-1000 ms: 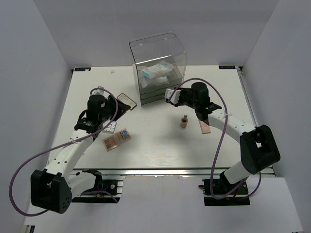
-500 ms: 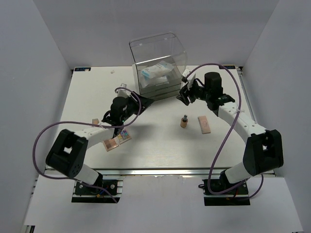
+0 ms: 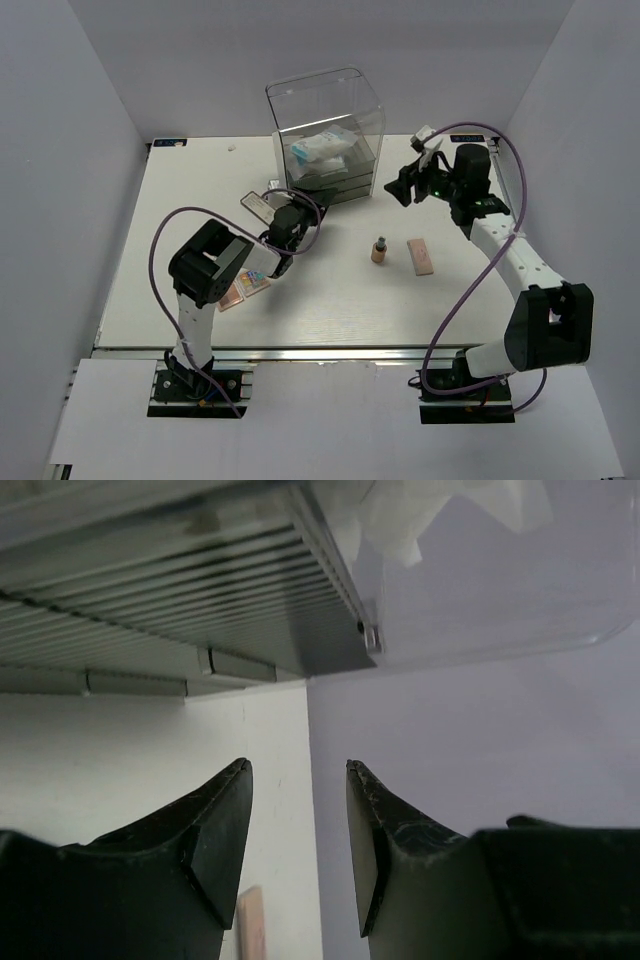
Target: Organize the makeup
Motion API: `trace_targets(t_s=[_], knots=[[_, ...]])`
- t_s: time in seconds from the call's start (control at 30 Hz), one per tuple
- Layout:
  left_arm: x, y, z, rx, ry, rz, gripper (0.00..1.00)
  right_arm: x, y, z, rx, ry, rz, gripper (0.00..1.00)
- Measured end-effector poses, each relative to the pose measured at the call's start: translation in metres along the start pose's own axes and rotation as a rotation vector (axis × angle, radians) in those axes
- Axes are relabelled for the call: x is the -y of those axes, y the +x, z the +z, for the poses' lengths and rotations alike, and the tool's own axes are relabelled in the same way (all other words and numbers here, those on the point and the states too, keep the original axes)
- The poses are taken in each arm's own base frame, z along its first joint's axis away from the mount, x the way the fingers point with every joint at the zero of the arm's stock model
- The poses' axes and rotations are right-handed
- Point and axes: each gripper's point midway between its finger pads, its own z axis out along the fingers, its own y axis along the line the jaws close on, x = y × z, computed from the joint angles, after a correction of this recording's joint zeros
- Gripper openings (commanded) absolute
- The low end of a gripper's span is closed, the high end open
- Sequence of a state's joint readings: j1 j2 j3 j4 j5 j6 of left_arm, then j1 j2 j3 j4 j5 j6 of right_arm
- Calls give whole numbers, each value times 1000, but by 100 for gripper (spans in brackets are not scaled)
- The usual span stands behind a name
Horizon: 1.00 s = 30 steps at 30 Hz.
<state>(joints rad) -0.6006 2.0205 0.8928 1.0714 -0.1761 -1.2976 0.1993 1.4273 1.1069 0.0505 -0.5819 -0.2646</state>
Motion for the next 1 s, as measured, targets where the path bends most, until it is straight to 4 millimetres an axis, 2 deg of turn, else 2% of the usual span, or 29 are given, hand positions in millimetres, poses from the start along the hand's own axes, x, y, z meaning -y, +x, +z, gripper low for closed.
trace_targets(t_s=[0.2, 0.47, 0.67, 0.83, 0.93, 1.0], knots=[[6, -14, 20, 128, -1, -56, 52, 16, 2, -19, 25, 51, 29, 63], [-2, -21, 42, 206, -62, -95, 48, 20, 9, -25, 27, 63, 66, 63], [-4, -18, 46, 211, -92, -108, 46, 21, 7, -27, 35, 63, 76, 64], [-9, -16, 45, 205, -122, -103, 33, 21, 7, -27, 37, 58, 79, 64], [-11, -15, 45, 203, -137, -100, 33, 21, 7, -27, 37, 59, 81, 64], [-11, -14, 44, 200, -142, -101, 40, 21, 7, -27, 37, 58, 82, 64]])
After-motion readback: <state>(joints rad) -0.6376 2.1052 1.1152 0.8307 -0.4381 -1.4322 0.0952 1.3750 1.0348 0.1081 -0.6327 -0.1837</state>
